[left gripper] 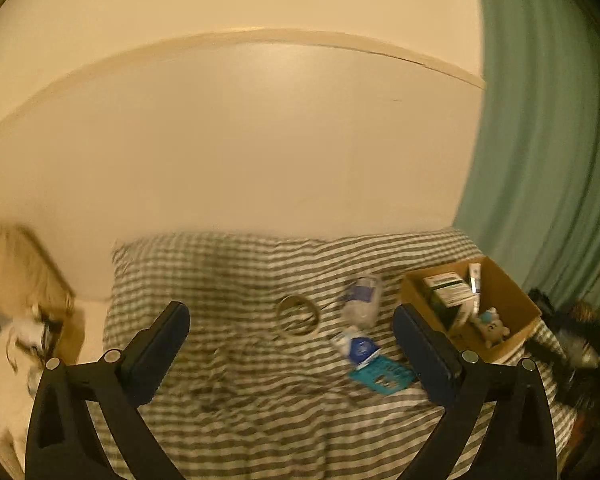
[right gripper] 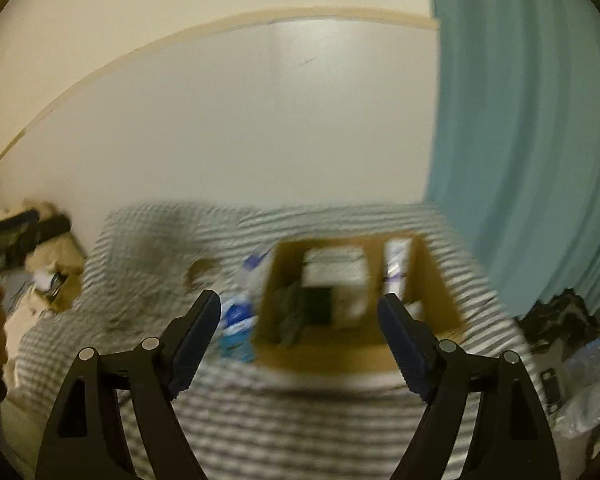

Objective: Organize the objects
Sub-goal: 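Withdraw both tools from the cardboard box toward the remaining items, then grasp the blue Vinda tissue pack with the right tool while the left tool grasps the beige tape roll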

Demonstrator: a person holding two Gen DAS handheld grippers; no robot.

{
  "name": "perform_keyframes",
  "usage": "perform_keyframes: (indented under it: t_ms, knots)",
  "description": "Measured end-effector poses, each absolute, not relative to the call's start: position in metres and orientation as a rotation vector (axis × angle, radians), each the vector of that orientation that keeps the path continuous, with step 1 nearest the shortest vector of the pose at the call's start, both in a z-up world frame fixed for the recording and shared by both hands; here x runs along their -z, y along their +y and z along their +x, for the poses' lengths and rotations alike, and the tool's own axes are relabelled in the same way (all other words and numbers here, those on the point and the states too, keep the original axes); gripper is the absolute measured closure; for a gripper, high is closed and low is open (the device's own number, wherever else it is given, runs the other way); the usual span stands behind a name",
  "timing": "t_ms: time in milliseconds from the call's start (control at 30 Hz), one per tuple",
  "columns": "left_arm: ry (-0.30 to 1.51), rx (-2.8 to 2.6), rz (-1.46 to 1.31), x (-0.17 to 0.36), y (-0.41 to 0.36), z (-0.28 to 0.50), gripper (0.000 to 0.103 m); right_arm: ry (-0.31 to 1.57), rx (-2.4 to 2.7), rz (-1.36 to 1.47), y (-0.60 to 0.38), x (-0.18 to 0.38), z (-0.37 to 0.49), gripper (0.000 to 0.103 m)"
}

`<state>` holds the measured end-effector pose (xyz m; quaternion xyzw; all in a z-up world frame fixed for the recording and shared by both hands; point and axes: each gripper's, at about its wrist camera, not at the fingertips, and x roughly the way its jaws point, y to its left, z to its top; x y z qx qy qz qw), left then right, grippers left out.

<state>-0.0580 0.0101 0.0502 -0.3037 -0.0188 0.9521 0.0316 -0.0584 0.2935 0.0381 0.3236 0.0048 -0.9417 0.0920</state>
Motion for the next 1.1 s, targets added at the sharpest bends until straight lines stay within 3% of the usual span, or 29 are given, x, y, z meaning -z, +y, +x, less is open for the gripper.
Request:
perform_keyframes:
  t_ms: [133, 200, 533, 700, 933, 1033, 1100]
  knots:
    - [-0.189, -2.956, -0.991, -0.020, -0.030, -0.047, 0.000, 0.144, 2.695, 1.024, 0.231, -0.004, -0.052, 0.022]
    - [-0.220, -2.968, -1.011, -0.006, -0.048, -0.048, 0.000, 0.122, 2.645, 1.035, 0.211, 0.009, -0.052, 0.022]
    - [-0.217, -3.034, -1.194, 0.065, -0.091, -0.090, 0.000, 0.316, 2.501, 1.184, 0.109, 0.079, -0.128, 0.022]
    - [-0.179, -2.984, -1.328, 0.107, -0.083, -0.119, 0.000, 0.604, 2.550, 1.360, 0.094, 0.143, -0.196, 0.022]
    - [-0.100, -2.898, -1.427, 0.143, -0.059, -0.146, 0.000, 0.628, 2.502, 1.642, 0.119, 0.201, -0.263, 0.023]
    - [-0.066, -2.887, -1.444, 0.149, -0.051, -0.149, 0.000, 0.538, 2.479, 1.673, 0.130, 0.211, -0.272, 0.029]
    - [-0.040, -2.887, -1.449, 0.149, -0.047, -0.150, 0.000, 0.542, 2.485, 1.631, 0.130, 0.206, -0.266, 0.050]
